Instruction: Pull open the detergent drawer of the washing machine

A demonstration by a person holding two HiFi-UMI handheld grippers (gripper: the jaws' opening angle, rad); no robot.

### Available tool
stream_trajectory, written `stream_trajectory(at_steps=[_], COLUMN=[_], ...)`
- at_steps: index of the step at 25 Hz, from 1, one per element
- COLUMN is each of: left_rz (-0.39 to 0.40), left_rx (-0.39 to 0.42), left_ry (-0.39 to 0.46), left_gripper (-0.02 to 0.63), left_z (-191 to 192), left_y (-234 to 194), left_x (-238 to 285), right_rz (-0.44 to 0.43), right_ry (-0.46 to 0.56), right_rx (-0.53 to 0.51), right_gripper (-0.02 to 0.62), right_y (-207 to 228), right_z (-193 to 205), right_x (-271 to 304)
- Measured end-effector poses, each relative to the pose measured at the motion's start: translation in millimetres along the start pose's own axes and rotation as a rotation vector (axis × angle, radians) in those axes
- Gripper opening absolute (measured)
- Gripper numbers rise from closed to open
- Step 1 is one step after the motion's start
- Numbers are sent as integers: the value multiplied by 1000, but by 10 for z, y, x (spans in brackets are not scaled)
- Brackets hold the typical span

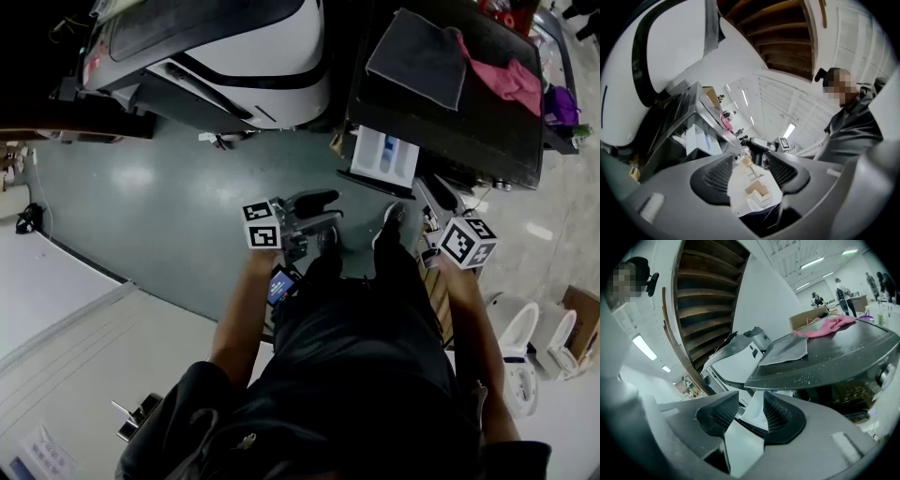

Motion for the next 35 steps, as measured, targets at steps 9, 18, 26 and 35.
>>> stream_trajectory(at_steps=[9,18,26,35], left_rz=[-103,-404,-591,-681], left_rx=[323,523,811,1022], left_ry=[10,59,171,301], left_gripper=[268,268,268,268], left_z=[-819,-1418,-2057,-2633], left_y=[315,467,1013,1810], left_x=[-483,-996,-1398,-1696], right_rz=[6,-26,-29,-11], right_ry=[145,191,207,258], right_rx=[-49,-313,-571,-687], right_gripper=[146,146,146,135], right_y=[-347,-1173,-2015,-2675], right_z=[-406,-1096,-1659,-2038], right_x=[-291,-389,-533,-814])
Point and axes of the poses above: the fingertips, and each gripper's own axes: x forward along the fingers, y to its right, z out of its underside, the point moved 3 cm from there along -x, backward along the fingers, and after that the axes turned 12 degrees about -z, right-handed, at the moved point
